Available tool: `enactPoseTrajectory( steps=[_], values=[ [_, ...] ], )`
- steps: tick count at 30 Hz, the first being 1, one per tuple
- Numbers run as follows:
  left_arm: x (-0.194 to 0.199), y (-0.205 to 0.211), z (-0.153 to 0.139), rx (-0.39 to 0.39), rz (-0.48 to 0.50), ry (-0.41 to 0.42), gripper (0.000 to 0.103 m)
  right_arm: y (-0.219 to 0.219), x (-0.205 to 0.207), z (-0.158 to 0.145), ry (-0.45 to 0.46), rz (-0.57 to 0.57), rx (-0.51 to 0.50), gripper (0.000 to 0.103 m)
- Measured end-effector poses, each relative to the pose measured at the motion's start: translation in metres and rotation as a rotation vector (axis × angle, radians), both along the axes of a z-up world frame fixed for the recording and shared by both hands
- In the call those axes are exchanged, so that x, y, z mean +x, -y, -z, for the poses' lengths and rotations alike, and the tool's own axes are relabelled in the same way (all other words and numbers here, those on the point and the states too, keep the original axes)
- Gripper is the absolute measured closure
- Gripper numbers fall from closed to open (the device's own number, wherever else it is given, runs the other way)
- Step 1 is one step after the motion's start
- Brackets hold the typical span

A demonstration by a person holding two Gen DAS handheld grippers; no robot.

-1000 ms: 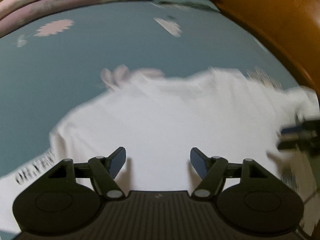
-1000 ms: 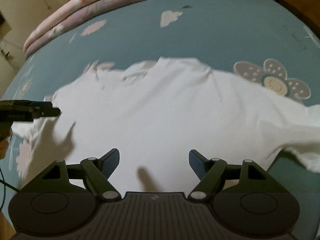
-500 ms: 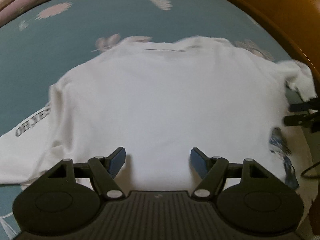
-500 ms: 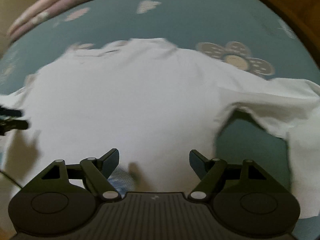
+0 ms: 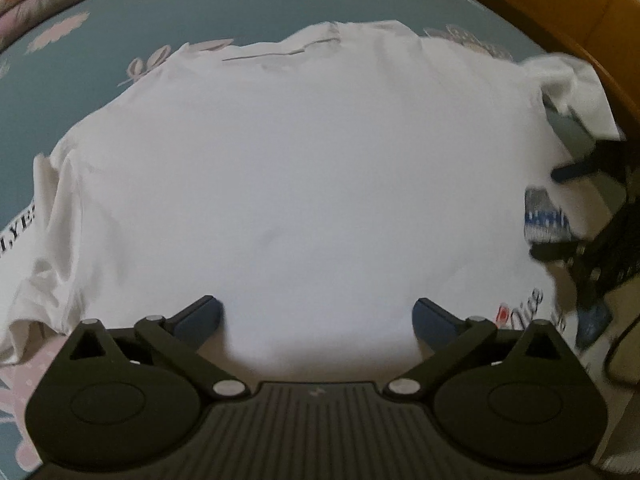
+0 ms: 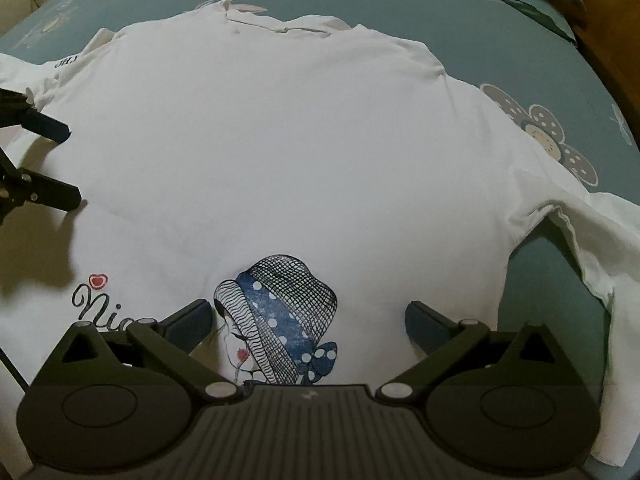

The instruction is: Fold clothes

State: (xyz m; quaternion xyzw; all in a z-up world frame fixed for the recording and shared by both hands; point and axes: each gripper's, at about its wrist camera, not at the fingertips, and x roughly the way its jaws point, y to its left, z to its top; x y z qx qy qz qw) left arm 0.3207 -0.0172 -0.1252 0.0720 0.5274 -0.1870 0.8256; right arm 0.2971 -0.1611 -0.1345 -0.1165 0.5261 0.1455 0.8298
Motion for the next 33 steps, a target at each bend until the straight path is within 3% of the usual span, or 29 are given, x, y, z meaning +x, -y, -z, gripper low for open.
enactPoseTrajectory(
  steps=[7,13,16,26,33],
  values=[
    [-0.035,-0.014,0.000,0.080,0.056,0.009,0.001,0.029,-0.033,-0.001,-0.052,0.013,-0.004,0.000],
    [-0.036,-0.013,-0.011,0.134,0.044,-0.032,0.001,0.035,-0.046,-0.003,-0.092,0.035,0.004,0.000],
    [-0.035,-0.001,-0.017,0.118,0.077,-0.003,0.001,0.029,-0.045,-0.003,-0.099,0.043,0.003,0.000],
    [-0.035,0.001,-0.002,0.117,0.116,-0.075,0.001,0.016,-0.046,0.000,-0.132,0.079,-0.011,0.000],
    [-0.008,0.016,-0.021,0.051,0.130,-0.034,0.002,0.029,-0.039,-0.011,-0.161,0.279,0.034,0.000]
  ],
)
